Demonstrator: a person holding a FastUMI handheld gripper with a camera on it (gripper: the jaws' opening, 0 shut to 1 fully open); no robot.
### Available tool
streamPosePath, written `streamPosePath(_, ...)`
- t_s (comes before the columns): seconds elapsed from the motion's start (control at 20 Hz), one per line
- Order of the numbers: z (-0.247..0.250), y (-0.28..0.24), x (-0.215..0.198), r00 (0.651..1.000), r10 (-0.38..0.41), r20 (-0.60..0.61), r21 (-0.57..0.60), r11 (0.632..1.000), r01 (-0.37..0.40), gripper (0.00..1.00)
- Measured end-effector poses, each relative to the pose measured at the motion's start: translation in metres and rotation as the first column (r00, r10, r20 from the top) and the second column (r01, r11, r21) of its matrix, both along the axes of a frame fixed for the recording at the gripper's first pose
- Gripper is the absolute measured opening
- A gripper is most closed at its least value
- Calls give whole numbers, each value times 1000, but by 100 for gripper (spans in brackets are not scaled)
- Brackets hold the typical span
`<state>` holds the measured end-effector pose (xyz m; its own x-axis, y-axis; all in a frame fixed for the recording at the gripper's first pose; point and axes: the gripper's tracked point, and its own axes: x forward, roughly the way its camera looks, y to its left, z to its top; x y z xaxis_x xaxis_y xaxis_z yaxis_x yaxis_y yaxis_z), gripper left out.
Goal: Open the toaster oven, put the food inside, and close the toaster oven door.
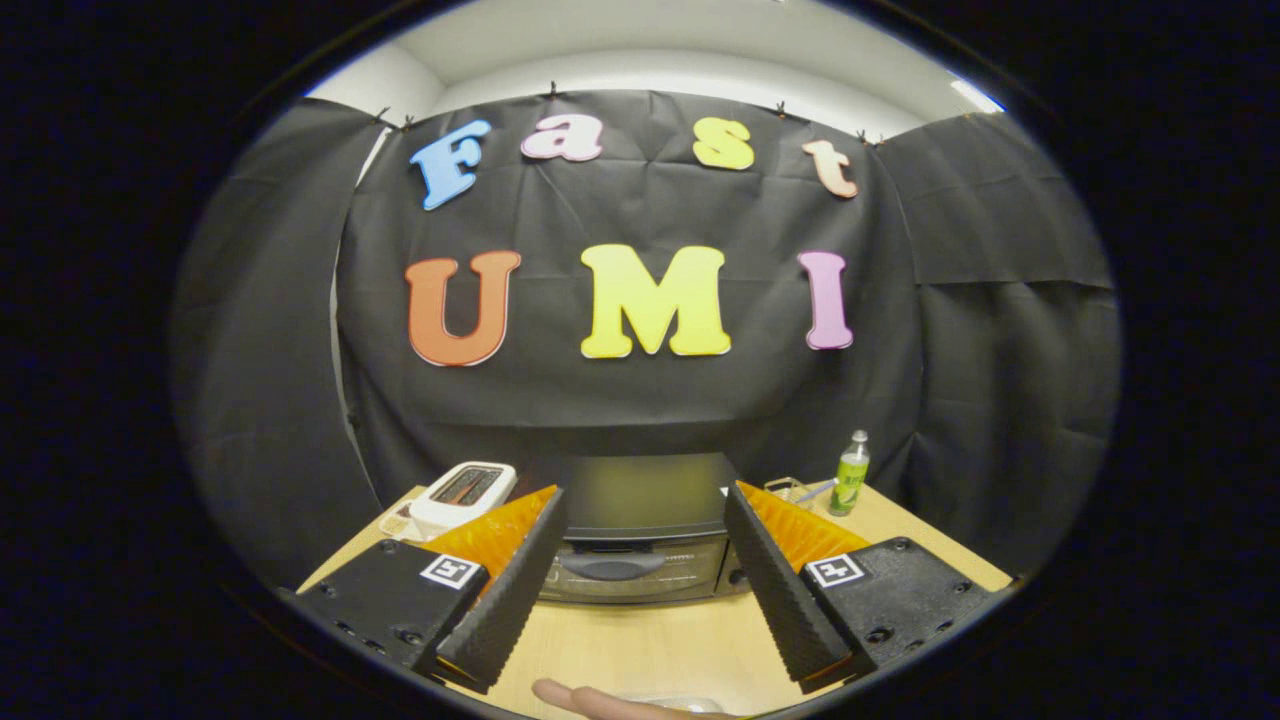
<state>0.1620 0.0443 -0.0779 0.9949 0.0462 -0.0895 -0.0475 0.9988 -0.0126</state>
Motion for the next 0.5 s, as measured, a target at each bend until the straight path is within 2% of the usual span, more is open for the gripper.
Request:
streamPosePath(0.35,-67,20,71,994,-2,-109,9,1000,3,100)
streamPosePath(0.5,-88,22,96,989,-1,-147,-22,1000,-2,100)
